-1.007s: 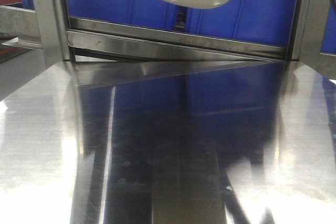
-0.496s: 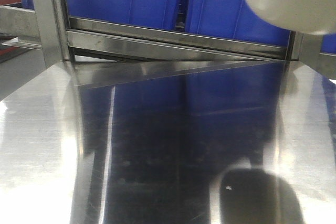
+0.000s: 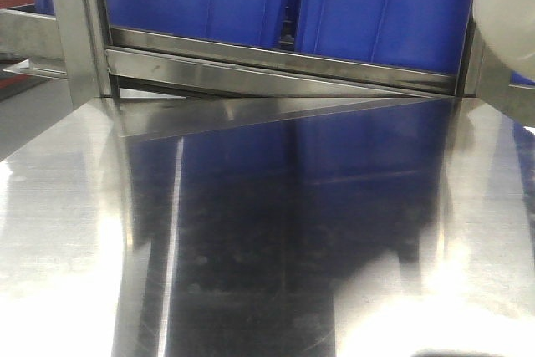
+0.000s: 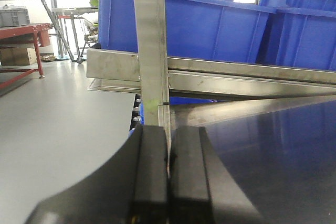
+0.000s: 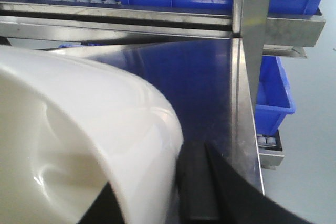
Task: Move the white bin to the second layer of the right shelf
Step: 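Lift the white bin off the shelf with the right gripper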
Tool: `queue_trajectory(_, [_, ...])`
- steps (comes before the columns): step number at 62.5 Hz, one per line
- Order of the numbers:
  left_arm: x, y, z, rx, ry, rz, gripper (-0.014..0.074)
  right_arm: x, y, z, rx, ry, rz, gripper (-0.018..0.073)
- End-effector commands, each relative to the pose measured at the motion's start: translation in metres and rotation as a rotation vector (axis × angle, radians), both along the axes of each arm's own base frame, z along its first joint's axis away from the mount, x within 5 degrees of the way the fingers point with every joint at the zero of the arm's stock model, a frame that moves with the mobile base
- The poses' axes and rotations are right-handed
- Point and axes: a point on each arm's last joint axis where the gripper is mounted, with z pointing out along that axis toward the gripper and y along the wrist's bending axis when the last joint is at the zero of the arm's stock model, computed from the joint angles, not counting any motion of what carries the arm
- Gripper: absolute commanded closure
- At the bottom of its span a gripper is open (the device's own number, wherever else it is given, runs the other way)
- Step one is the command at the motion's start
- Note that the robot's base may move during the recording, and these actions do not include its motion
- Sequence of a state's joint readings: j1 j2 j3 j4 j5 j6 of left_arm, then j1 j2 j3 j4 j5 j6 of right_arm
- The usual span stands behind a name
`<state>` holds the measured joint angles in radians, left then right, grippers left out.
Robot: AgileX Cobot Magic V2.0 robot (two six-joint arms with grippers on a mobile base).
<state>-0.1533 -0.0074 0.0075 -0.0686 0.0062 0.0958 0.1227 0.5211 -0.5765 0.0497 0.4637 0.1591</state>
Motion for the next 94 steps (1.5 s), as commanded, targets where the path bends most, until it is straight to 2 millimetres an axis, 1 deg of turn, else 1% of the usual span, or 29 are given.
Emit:
queue_trajectory(1, [-0.0002, 0.0004, -0.0027, -0.023, -0.064, 0.002, 0.0512, 0.0003, -0.0012, 0.0212, 0.022, -0.153, -0.014, 0.0503])
queue_trajectory(94, [-0.0002, 0.0004, -0.0027, -0.023, -0.064, 0.002, 0.0512, 0.0003, -0.0012, 0.0212, 0.022, -0.153, -0.014, 0.0503])
